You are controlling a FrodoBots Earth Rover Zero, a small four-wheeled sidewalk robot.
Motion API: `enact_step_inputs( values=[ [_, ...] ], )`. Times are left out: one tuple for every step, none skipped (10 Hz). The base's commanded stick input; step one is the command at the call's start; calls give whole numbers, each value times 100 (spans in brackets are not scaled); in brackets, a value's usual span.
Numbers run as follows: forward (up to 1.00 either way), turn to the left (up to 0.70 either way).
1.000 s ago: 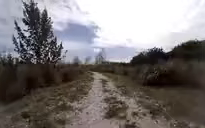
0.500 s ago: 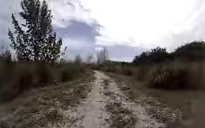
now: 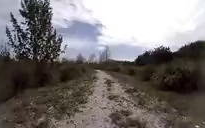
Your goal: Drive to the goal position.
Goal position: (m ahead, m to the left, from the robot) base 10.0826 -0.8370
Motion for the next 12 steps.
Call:
enact_step_inputs(
  values=[
    [70, 0],
    [70, 0],
    [70, 0],
    [70, 0],
    [70, 0],
    [70, 0],
    [70, -6],
    [70, -13],
    [70, -19],
    [70, -25],
    [70, -31],
    [70, -21]
  ],
)
